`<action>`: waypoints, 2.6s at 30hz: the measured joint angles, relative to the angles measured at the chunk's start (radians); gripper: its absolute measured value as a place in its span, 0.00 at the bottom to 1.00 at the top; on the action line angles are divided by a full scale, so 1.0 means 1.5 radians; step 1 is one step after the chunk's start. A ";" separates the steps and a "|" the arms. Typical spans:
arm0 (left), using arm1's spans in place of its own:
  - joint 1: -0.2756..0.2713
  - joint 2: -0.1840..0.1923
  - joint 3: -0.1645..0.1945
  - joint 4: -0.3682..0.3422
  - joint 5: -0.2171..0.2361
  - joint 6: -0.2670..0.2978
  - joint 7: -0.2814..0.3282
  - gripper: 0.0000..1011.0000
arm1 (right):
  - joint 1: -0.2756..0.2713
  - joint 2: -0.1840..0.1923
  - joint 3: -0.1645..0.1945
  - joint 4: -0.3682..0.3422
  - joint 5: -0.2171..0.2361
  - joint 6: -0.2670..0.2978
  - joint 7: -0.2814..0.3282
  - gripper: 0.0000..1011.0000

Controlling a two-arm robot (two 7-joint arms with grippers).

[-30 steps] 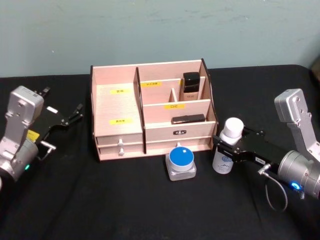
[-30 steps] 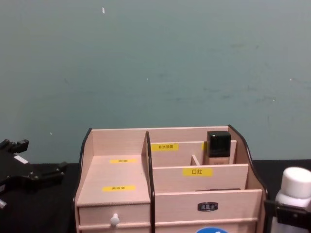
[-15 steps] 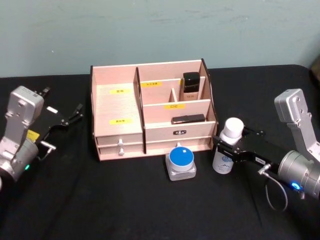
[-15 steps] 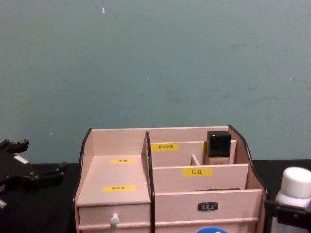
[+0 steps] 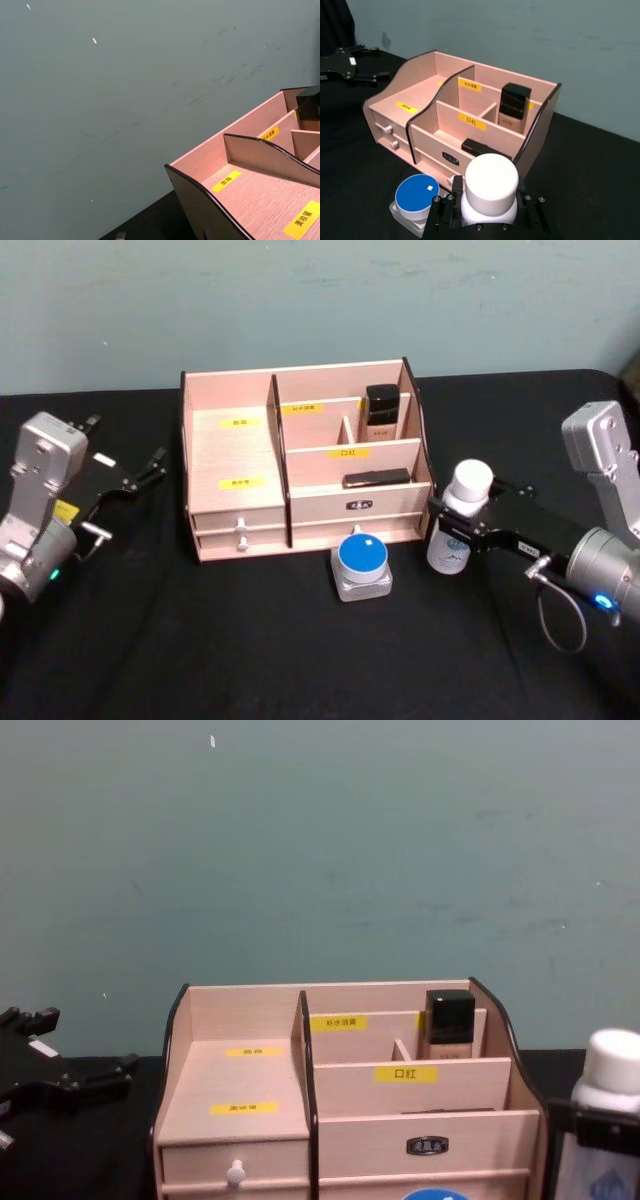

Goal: Pick up the facial cleanser and watermelon frost from the table and place them into the tiered storage box.

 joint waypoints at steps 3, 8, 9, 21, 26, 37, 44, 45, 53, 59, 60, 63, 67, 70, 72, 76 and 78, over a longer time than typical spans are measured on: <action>0.000 0.000 0.000 0.000 0.000 0.000 0.000 1.00 | -0.002 0.011 0.004 -0.026 0.000 0.009 0.001 0.59; 0.000 0.000 0.000 0.000 0.000 0.000 0.000 1.00 | -0.001 0.025 0.008 -0.059 0.006 0.027 0.006 0.59; 0.000 0.000 0.000 0.000 0.000 0.000 0.000 1.00 | 0.000 0.027 0.008 -0.063 0.008 0.029 0.007 0.59; 0.000 0.000 0.000 0.000 0.000 0.000 0.000 1.00 | 0.054 0.040 -0.010 -0.103 0.019 0.059 0.018 0.59; 0.000 0.000 0.000 0.000 0.000 0.000 0.000 1.00 | 0.098 0.028 -0.033 -0.083 0.018 0.066 0.022 0.59; 0.000 0.000 0.000 0.000 0.000 0.000 0.000 1.00 | 0.195 -0.014 -0.086 -0.026 0.005 0.068 0.031 0.59; 0.000 0.000 0.000 0.000 0.000 0.000 0.000 1.00 | 0.251 -0.053 -0.112 0.032 -0.007 0.052 0.031 0.59; 0.000 0.000 0.000 0.000 0.000 0.000 0.000 1.00 | 0.257 -0.058 -0.115 0.039 -0.008 0.049 0.031 0.59; 0.000 0.000 0.000 0.000 0.000 0.000 0.000 1.00 | 0.307 -0.100 -0.143 0.118 -0.022 0.029 0.039 0.59; 0.000 0.000 0.000 0.000 0.000 0.000 0.000 1.00 | 0.331 -0.123 -0.157 0.163 -0.031 0.021 0.044 0.59; 0.000 0.000 0.000 0.000 0.000 0.000 0.000 1.00 | 0.334 -0.126 -0.158 0.168 -0.032 0.020 0.044 0.59; 0.000 0.000 0.000 0.000 0.000 0.000 0.000 1.00 | 0.344 -0.135 -0.164 0.185 -0.039 0.016 0.045 0.59; 0.000 0.000 0.000 0.000 0.000 0.000 0.000 1.00 | 0.355 -0.145 -0.167 0.203 -0.045 0.012 0.046 0.59; 0.000 0.000 0.000 0.000 0.000 0.000 0.000 1.00 | 0.366 -0.154 -0.172 0.220 -0.052 0.009 0.047 0.59; 0.000 0.000 0.000 0.000 0.000 0.000 0.000 1.00 | 0.370 -0.157 -0.173 0.227 -0.055 0.008 0.048 0.59; 0.000 0.000 0.000 0.000 0.000 0.000 0.000 1.00 | 0.379 -0.165 -0.176 0.244 -0.062 0.005 0.050 0.59; 0.000 0.000 0.000 0.000 0.000 0.000 0.000 1.00 | 0.383 -0.170 -0.178 0.255 -0.065 0.002 0.051 0.59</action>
